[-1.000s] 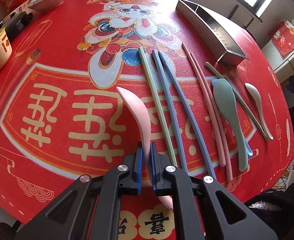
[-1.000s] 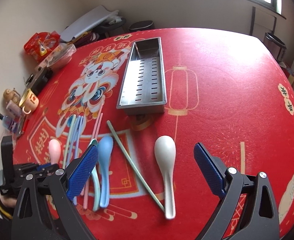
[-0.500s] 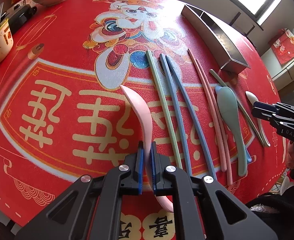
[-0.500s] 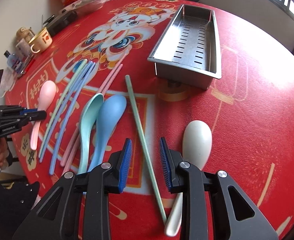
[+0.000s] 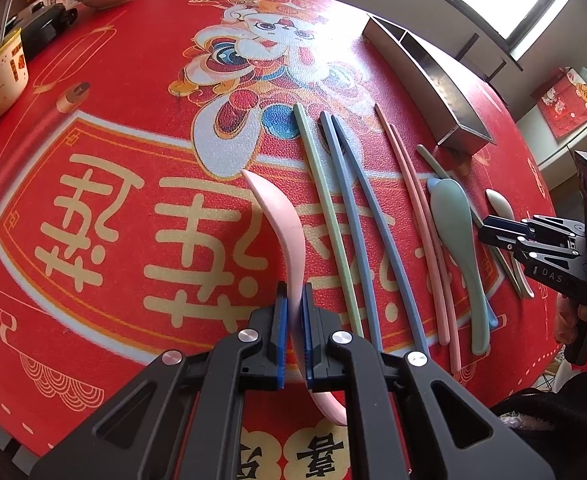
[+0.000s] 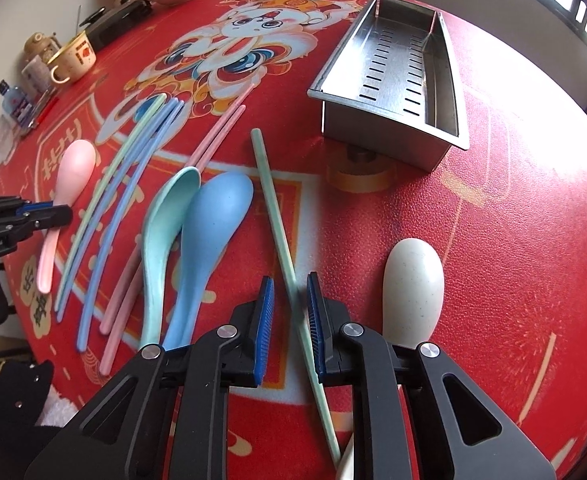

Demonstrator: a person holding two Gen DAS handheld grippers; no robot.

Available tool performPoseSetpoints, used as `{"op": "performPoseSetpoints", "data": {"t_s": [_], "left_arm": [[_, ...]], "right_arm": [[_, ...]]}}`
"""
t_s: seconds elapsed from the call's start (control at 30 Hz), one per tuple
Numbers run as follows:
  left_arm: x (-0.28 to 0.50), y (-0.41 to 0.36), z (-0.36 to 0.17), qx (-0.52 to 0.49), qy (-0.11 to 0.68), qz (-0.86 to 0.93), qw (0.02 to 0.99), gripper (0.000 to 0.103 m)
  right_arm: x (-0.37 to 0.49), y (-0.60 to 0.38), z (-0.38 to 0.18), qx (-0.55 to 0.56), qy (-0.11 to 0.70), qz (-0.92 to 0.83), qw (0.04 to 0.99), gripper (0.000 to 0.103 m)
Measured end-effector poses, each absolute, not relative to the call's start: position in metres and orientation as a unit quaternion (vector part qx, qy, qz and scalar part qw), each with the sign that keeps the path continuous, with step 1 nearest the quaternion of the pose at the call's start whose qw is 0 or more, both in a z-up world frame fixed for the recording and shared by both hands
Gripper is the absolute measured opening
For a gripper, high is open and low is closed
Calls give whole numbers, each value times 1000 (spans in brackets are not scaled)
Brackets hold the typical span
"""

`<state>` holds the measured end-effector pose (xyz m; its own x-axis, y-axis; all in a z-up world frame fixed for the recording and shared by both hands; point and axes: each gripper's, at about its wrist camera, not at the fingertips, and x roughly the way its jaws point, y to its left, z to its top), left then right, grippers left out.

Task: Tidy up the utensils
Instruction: 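Close the right tool on a green chopstick while the left tool holds the pink spoon, then carry the green chopstick into the steel tray and open the right tool while the left holds the spoon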

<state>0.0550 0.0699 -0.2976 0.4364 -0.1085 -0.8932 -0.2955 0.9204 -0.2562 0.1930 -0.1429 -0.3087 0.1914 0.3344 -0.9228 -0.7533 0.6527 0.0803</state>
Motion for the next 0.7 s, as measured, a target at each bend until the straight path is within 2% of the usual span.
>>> {"op": "performPoseSetpoints", "data": {"t_s": [0.17, 0.4, 0.7], "left_arm": [[56, 70, -297, -191, 528, 56, 826, 8], [55, 69, -296, -193, 523, 57, 828, 6], [54, 72, -278, -204, 499, 56, 840, 6]], "right_arm": [[191, -137, -307, -204, 516, 369, 746, 6], [189, -144, -303, -166, 520, 381, 746, 6], [195, -165, -269, -99, 503, 398, 761, 6]]}}
